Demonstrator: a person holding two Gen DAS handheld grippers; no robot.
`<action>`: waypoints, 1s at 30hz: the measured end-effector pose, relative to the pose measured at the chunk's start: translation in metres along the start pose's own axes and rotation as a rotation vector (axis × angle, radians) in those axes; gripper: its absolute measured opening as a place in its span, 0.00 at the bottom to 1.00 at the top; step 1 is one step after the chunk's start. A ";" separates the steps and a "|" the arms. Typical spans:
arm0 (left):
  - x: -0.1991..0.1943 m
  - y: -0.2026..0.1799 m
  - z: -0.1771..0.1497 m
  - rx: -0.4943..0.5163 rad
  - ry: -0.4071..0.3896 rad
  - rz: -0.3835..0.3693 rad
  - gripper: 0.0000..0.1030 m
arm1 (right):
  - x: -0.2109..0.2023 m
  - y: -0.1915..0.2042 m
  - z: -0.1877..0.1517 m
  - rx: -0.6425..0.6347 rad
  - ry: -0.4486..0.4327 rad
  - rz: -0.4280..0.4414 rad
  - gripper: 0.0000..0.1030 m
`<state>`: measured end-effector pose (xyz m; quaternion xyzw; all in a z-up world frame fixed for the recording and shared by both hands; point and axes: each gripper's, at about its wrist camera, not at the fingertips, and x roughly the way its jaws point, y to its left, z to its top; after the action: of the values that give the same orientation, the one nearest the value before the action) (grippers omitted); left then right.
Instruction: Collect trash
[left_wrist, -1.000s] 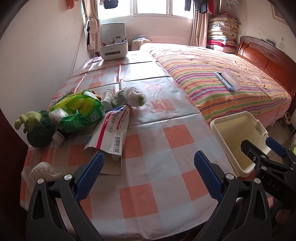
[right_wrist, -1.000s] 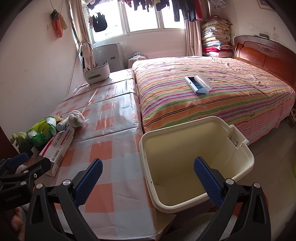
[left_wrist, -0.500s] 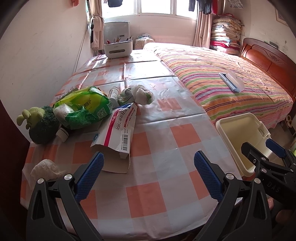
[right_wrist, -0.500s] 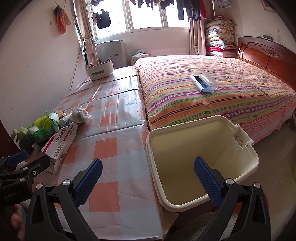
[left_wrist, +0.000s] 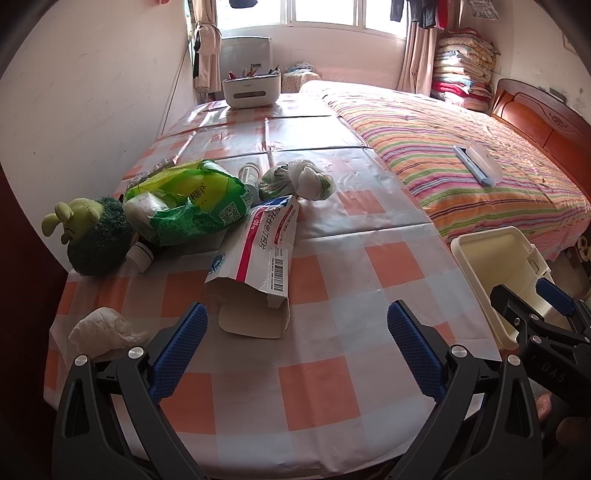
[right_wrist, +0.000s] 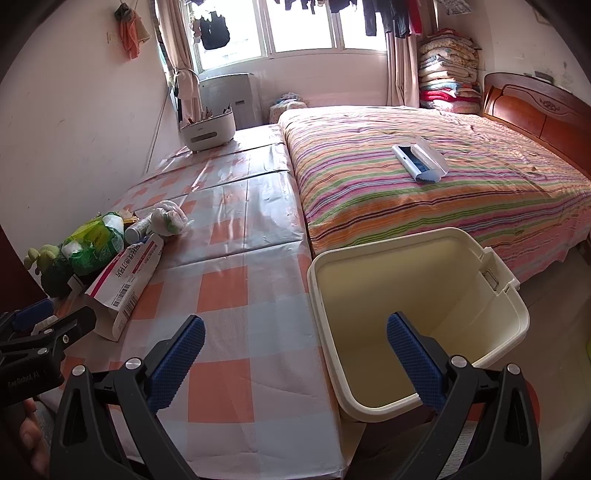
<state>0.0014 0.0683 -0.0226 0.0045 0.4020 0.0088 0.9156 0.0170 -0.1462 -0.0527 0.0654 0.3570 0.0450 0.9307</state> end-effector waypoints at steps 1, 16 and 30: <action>0.000 0.002 0.000 -0.003 0.002 0.001 0.94 | 0.001 0.001 0.000 -0.001 0.002 0.001 0.94; 0.002 0.007 -0.003 -0.014 0.012 -0.007 0.94 | 0.003 0.009 0.000 -0.011 0.009 0.012 0.94; -0.009 0.062 -0.003 0.033 -0.033 0.046 0.94 | 0.009 0.019 -0.001 -0.030 0.024 0.021 0.93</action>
<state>-0.0074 0.1302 -0.0173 0.0289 0.3869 0.0234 0.9214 0.0224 -0.1265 -0.0560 0.0547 0.3667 0.0611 0.9267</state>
